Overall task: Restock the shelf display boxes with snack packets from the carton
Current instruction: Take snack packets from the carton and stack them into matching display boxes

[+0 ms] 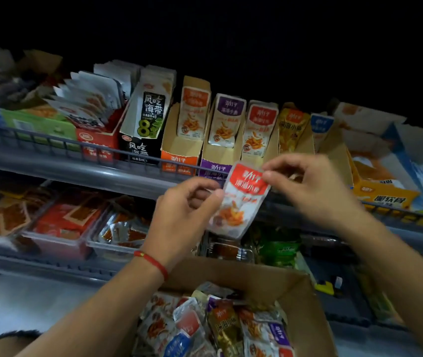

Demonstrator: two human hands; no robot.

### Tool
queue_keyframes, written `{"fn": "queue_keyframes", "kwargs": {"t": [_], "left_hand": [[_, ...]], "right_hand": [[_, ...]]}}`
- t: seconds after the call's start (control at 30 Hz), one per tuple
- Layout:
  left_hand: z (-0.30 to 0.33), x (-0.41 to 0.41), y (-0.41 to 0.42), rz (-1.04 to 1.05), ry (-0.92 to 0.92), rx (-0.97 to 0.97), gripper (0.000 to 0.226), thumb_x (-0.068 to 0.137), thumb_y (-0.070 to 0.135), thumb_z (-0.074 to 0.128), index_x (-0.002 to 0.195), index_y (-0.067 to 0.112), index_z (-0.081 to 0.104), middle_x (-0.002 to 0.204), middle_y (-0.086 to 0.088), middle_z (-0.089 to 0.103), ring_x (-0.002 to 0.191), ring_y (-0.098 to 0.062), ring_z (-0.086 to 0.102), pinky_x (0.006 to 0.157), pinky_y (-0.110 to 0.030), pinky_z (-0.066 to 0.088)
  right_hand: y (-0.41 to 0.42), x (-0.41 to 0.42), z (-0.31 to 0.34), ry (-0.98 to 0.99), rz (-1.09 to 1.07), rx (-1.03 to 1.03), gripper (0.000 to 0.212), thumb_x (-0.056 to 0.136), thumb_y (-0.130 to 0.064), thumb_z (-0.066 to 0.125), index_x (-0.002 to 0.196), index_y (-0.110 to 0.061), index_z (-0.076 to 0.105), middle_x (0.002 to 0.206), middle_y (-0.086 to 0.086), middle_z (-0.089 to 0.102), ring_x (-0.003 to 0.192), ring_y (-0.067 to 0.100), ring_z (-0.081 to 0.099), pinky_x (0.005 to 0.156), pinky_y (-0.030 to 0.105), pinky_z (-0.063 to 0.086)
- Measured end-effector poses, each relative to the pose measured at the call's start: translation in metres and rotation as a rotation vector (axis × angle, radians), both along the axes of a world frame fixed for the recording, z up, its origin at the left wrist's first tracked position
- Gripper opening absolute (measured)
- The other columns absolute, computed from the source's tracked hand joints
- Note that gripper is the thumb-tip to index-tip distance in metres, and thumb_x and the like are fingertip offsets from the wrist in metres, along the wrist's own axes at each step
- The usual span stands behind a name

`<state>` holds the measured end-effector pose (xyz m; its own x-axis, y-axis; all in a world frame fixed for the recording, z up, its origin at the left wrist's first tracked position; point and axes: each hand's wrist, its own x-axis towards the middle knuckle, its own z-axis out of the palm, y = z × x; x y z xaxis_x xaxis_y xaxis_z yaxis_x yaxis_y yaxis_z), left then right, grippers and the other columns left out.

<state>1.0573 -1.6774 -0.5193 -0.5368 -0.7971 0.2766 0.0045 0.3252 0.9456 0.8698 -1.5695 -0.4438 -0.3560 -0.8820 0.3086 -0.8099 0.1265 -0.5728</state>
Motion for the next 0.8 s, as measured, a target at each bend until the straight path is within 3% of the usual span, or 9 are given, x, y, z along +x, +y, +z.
{"fn": "queue_keyframes", "kwargs": {"t": [0.13,0.17,0.27,0.33,0.43,0.53,0.67,0.8], "left_hand": [[0.001,0.007,-0.018,0.205,-0.086,-0.301,0.014,0.095,0.022,0.064,0.109,0.021,0.067,0.101,0.011,0.066,0.094,-0.002,0.061,0.079,-0.012,0.050],[0.000,0.008,-0.024,0.258,-0.153,-0.430,0.018,0.092,0.020,0.066,0.111,0.020,0.066,0.107,0.008,0.065,0.102,-0.005,0.057,0.086,-0.016,0.048],[-0.005,0.007,-0.039,0.357,-0.332,-0.761,0.030,0.085,0.021,0.069,0.114,0.015,0.065,0.126,-0.002,0.061,0.128,-0.023,0.046,0.106,-0.044,0.041],[-0.005,0.005,-0.041,0.343,-0.399,-0.792,0.037,0.082,0.021,0.069,0.118,0.015,0.065,0.136,-0.005,0.057,0.137,-0.029,0.040,0.108,-0.054,0.039],[-0.005,0.004,-0.039,0.291,-0.459,-0.786,0.043,0.082,0.023,0.069,0.124,0.018,0.063,0.143,-0.005,0.051,0.143,-0.030,0.034,0.110,-0.057,0.036],[-0.006,0.004,-0.039,0.274,-0.476,-0.759,0.044,0.083,0.025,0.068,0.126,0.020,0.061,0.146,-0.004,0.050,0.145,-0.029,0.033,0.111,-0.058,0.035],[-0.005,0.003,-0.039,0.292,-0.487,-0.753,0.043,0.082,0.024,0.070,0.124,0.020,0.063,0.144,-0.002,0.052,0.144,-0.029,0.034,0.111,-0.059,0.035],[-0.002,0.002,-0.039,0.295,-0.497,-0.746,0.042,0.082,0.024,0.069,0.124,0.020,0.063,0.144,-0.002,0.053,0.143,-0.028,0.035,0.112,-0.059,0.034]], "right_hand": [[-0.020,-0.042,0.055,0.166,-0.102,-0.228,0.013,0.099,-0.025,0.064,0.109,-0.031,0.066,0.103,-0.013,0.066,0.097,0.004,0.063,0.080,0.017,0.048],[-0.026,-0.053,0.064,0.211,-0.131,-0.275,0.014,0.100,-0.025,0.062,0.113,-0.029,0.066,0.107,-0.011,0.066,0.101,0.005,0.063,0.084,0.018,0.049],[-0.045,-0.075,0.076,0.356,-0.196,-0.316,0.025,0.103,-0.028,0.057,0.125,-0.020,0.065,0.117,-0.012,0.060,0.111,0.002,0.057,0.089,0.015,0.045],[-0.060,-0.083,0.076,0.447,-0.209,-0.294,0.028,0.104,-0.027,0.055,0.129,-0.016,0.063,0.122,-0.008,0.061,0.113,0.004,0.056,0.089,0.014,0.042],[-0.081,-0.093,0.069,0.564,-0.215,-0.237,0.027,0.104,-0.020,0.056,0.128,-0.012,0.065,0.127,0.006,0.067,0.116,0.017,0.062,0.093,0.021,0.045],[-0.095,-0.099,0.057,0.587,-0.197,-0.183,0.025,0.103,-0.016,0.057,0.126,-0.014,0.065,0.126,0.008,0.068,0.116,0.021,0.064,0.096,0.026,0.047],[-0.106,-0.098,0.039,0.626,-0.203,-0.111,0.026,0.102,-0.020,0.056,0.127,-0.019,0.064,0.126,0.006,0.067,0.116,0.022,0.063,0.095,0.041,0.055],[-0.112,-0.094,0.022,0.630,-0.224,-0.082,0.027,0.103,-0.024,0.055,0.128,-0.020,0.062,0.125,0.008,0.066,0.113,0.024,0.064,0.089,0.042,0.057]]}}
